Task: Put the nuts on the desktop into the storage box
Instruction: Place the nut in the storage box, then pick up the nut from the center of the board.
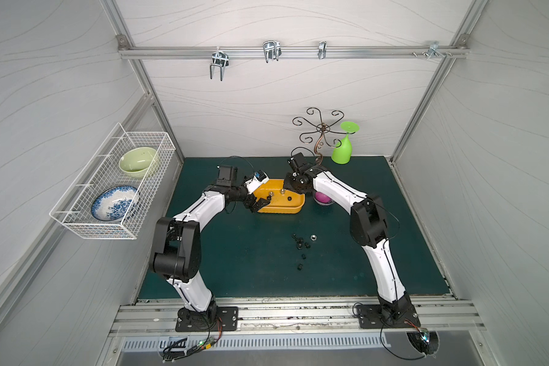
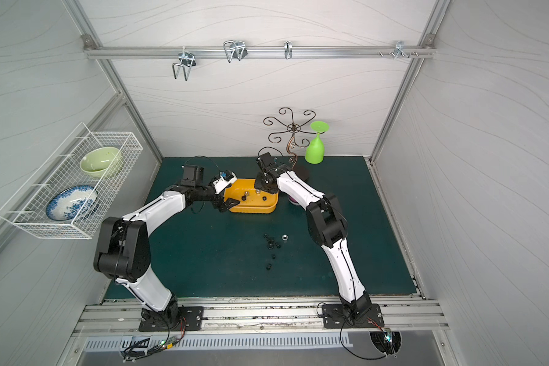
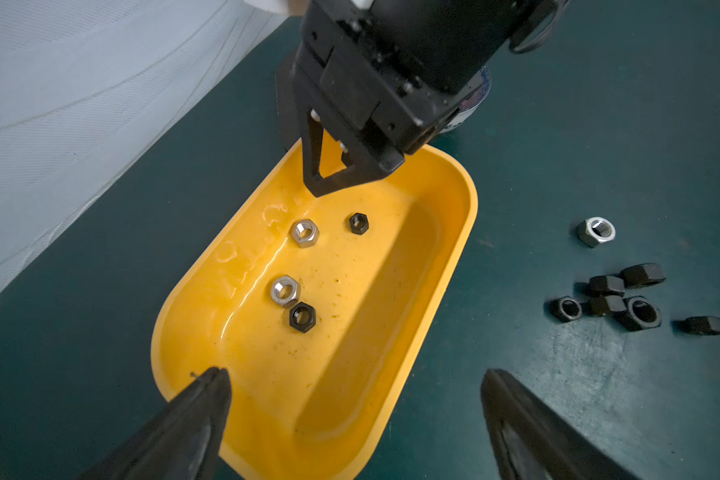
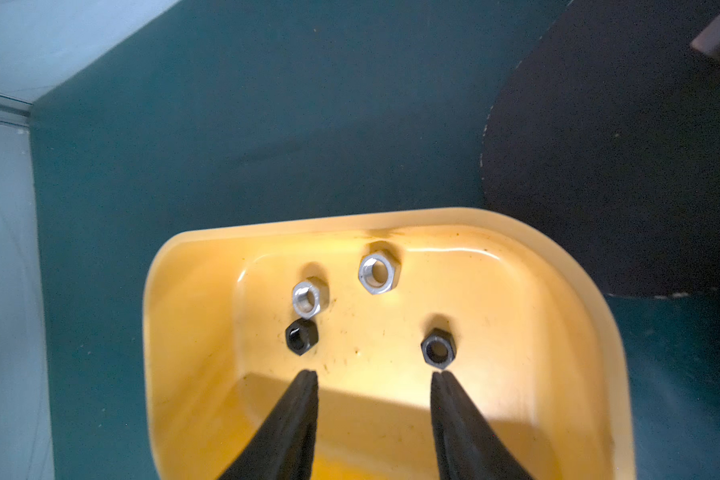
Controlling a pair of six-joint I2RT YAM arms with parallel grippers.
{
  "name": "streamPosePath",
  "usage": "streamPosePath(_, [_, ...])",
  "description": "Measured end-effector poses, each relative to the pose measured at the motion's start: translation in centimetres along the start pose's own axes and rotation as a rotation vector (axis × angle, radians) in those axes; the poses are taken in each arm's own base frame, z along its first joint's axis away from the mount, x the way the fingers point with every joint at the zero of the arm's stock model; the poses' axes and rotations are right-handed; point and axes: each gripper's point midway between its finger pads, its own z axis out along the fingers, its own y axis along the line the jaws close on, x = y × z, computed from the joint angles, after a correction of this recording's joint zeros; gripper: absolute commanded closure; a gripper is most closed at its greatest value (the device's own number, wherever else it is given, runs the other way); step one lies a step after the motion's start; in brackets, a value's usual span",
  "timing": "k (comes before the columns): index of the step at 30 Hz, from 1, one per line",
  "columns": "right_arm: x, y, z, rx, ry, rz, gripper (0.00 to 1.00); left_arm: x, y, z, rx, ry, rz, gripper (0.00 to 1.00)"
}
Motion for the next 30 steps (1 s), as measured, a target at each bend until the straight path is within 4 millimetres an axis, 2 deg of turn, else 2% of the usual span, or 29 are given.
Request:
streamPosePath(2, [0.1, 0.1, -1.3, -0.014, -0.005, -0.013, 0.47, -0.9, -0.3, -1.0, -0.014, -0.017, 0.009, 0.01])
streamPosePath(5, [0.8, 0.2, -3.1, -0.037, -0.004, -0.049, 0.32, -2.3, -0.8, -2.6, -0.036, -0.045, 0.018, 0.01])
streamPosePath(8, [1.8, 0.4, -4.4, -0.045, 0.001, -0.110, 0.25, -3.0, -1.7, -4.2, -0.047, -0.061, 0.018, 0.01])
streamPosePath(13, [4.3, 2.2, -6.3, -0.055, 0.008, -0.270, 0.16, -2.3, -2.6, -5.5, -0.065, -0.066, -0.084, 0.01])
streamPosePath(19, [7.9, 3.5, -9.4, -0.026, 0.016, -0.465, 0.13, -0.7, -0.5, -6.2, -0.168, -0.043, -0.326, 0.01])
streamPosePath(22, [9.7, 2.5, -11.8, -0.009, 0.014, -0.537, 0.13, -0.5, -1.7, -6.6, -0.096, -0.047, -0.293, 0.01])
streamPosePath(24, [10.7, 1.4, -13.4, -0.002, 0.015, -0.563, 0.10, -0.4, -3.5, -6.7, 0.001, -0.051, -0.256, 0.02])
streamPosePath(25, [11.0, 0.7, -14.1, 0.002, 0.017, -0.573, 0.03, -0.5, -4.5, -6.7, 0.047, -0.057, -0.244, 0.01])
streamPosePath(26, [11.4, 0.1, -14.8, 0.008, 0.020, -0.582, 0.01, -0.5, -5.5, -6.8, 0.097, -0.066, -0.228, 0.01])
streamPosePath(30, [13.0, -2.5, -17.0, 0.036, 0.053, -0.608, 0.01, -0.7, -8.3, -7.1, 0.226, -0.092, -0.156, 0.01])
